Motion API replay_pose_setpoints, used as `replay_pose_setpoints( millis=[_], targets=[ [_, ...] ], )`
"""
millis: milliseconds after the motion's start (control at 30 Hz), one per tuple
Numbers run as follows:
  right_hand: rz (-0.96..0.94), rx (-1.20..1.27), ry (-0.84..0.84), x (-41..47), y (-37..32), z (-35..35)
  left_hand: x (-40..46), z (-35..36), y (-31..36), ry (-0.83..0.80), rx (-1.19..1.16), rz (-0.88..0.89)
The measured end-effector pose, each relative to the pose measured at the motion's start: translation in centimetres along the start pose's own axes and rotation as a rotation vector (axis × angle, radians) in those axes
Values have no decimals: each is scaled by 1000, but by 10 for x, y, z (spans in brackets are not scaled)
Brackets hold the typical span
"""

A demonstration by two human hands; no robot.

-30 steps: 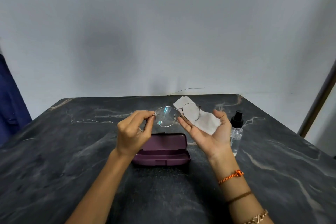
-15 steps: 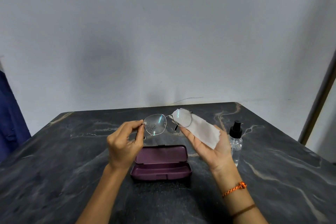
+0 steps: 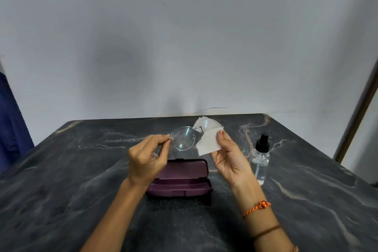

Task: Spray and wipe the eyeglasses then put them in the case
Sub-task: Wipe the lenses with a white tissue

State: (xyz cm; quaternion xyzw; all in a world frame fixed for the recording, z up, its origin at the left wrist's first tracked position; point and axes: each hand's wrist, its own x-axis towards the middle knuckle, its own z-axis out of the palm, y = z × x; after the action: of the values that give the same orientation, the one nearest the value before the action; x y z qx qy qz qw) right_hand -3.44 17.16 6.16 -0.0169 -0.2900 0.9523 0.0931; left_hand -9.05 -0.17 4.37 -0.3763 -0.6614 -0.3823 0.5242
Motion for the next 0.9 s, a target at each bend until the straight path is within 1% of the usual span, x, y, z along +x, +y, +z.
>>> replay_pose_setpoints(
  millis=[167, 300, 467, 567, 633, 800, 900],
  targets=[
    [-66, -78, 102, 2, 3, -4, -2, 4, 2, -35, -6, 69],
    [-144, -99, 150, 3, 4, -3, -3, 6, 5, -45, -16, 80],
    [-237, -283, 209, 5, 3, -4, -5, 9, 10, -92, -3, 114],
    [-305, -355, 177, 5, 2, -4, -6, 10, 11, -100, -4, 125],
    [-316, -390, 143, 5, 1, -3, -6, 11, 13, -96, -5, 106],
    [-228, -319, 31, 2, -7, -4, -6, 10, 13, -45, -19, 27],
    [-216, -326, 39, 1, -10, -5, -4, 8, 12, -39, -16, 41]
  ],
)
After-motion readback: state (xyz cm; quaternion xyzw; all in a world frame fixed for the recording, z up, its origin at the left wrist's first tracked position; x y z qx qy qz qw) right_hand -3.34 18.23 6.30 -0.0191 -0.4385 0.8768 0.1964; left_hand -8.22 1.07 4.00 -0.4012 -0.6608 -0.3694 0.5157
